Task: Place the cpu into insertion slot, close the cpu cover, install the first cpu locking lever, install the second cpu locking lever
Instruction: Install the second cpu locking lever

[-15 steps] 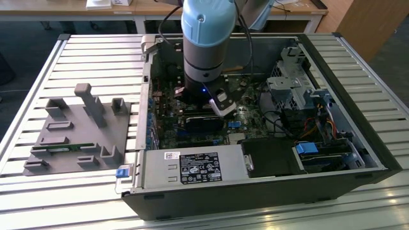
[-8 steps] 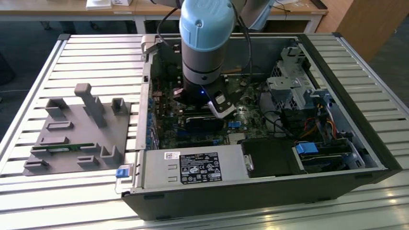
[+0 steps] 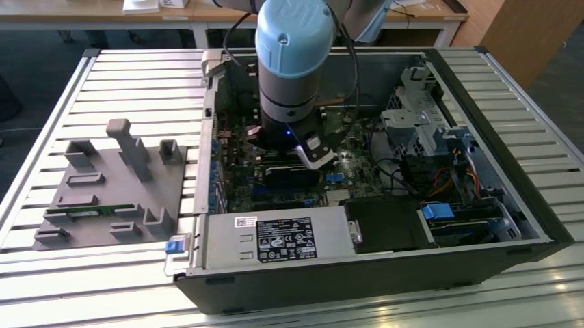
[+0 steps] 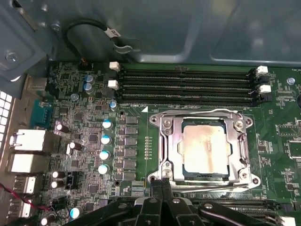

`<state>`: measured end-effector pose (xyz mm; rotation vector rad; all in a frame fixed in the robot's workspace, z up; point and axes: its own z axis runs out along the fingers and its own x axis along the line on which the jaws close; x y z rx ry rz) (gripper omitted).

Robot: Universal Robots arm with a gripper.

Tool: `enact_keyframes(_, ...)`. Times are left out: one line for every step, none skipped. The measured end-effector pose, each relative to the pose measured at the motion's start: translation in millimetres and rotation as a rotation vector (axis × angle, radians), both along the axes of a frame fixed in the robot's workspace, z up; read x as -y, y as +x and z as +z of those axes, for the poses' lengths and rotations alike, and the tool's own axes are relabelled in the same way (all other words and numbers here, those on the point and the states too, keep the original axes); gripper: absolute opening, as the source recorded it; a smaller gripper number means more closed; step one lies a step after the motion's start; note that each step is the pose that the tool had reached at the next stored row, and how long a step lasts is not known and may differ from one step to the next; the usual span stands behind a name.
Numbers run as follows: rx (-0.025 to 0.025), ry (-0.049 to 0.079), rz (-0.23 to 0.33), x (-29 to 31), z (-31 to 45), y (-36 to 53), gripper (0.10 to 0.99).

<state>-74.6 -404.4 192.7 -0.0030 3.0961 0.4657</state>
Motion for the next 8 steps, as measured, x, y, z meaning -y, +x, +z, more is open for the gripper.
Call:
enact_keyframes(-0.0001,0.003,0.0,0.0,-0.3,-0.4,0.106)
enact_keyframes(-0.0001,0.005,0.0,0.0,-0.6,-0.8,0.106)
enact_keyframes(0.0,0.007,0.0,0.0,-0.9,-1.3,0.106)
enact_keyframes(0.0,0.009,0.0,0.0,-1.2,-1.7,0.106)
enact_keyframes(0.0,0.011,0.001,0.0,-1.5,-1.9,0.106)
enact_keyframes(0.0001,0.014,0.001,-0.1,-2.0,-2.0,0.106)
enact_keyframes(0.0001,0.016,0.001,-0.1,-2.5,-2.2,0.106)
enact_keyframes(0.0001,0.018,0.0,-0.1,-3.0,-2.5,0.106)
